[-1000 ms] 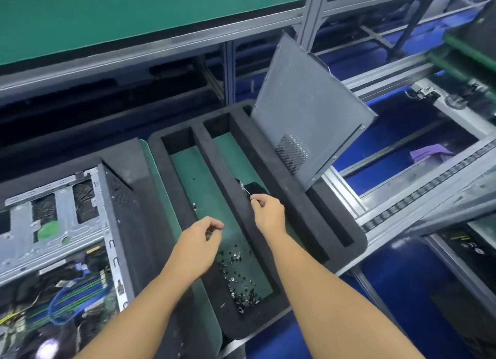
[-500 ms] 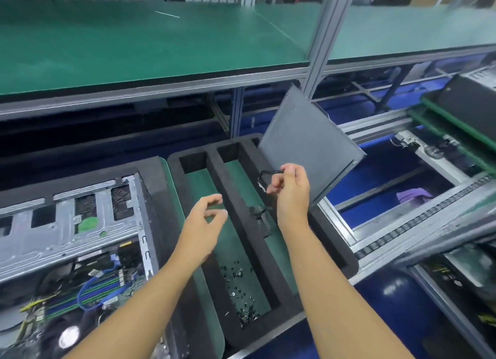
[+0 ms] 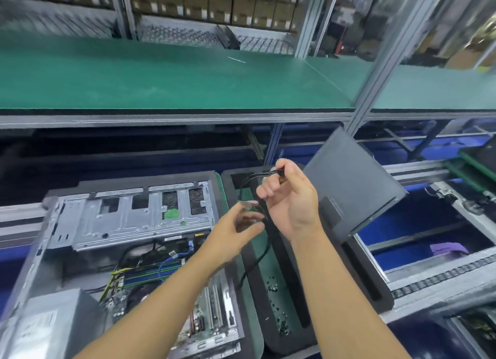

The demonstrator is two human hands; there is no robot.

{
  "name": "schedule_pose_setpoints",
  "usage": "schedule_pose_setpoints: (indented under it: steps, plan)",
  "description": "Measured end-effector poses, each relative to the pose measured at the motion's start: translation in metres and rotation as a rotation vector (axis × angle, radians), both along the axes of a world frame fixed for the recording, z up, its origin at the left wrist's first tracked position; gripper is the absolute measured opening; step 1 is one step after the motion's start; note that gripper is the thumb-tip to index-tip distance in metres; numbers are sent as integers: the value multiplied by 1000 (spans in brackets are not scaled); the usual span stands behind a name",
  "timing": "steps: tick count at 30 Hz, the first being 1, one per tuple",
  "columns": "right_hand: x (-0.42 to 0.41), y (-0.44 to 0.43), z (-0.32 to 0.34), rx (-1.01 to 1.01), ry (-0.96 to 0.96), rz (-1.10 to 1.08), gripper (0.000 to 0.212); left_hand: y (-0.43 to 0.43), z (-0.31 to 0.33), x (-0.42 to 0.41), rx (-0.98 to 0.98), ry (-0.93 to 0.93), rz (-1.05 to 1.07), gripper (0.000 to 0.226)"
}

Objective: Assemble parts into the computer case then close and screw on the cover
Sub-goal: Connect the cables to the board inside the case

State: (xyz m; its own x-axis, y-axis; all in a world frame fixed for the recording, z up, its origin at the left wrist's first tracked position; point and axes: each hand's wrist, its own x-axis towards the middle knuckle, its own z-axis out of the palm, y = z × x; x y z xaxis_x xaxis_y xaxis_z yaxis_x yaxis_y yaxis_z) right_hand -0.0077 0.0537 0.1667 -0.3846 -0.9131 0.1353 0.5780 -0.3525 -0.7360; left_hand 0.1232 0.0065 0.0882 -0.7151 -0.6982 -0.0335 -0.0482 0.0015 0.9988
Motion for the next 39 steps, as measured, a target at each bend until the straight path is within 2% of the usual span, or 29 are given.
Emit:
schedule_pose_setpoints:
  steps: [5,9,12,15,20,24,25,27,29,32,35,37,39]
  plan:
    - [33,-10,15,-45,-102,54,32,-3,14,37,85,32,-28,15]
    - [51,-17,26,-55,-240,75,25,5,26,62,113,-46,-224,36]
    - [68,-21,30,-47,-295,142,19,12,25,68,168,-74,-163,57]
    - [87,-23,27,-22,-311,211,19,7,22,78,458,55,-126,61]
    - [111,-24,9,36,-287,319,22,-8,13,97,681,349,-162,40]
    - [124,-27,2,39,-141,449,23,-28,12,119,934,709,8,27]
    - [127,-27,-1,35,-121,489,25,-34,10,127,987,747,86,26]
    - [130,-28,-8,63,-108,581,27,-43,7,143,959,672,215,30]
    - [131,-29,-18,118,-124,661,28,-49,6,157,823,519,261,34]
    - [133,-36,-32,305,-55,699,20,-51,0,174,650,390,304,23]
    - [138,-46,-50,613,187,646,7,-48,-13,191,562,350,257,24]
    - [145,-50,-64,794,403,566,14,-43,-21,197,509,278,213,32]
    - [153,-49,-74,879,491,504,29,-38,-27,200,445,187,186,34]
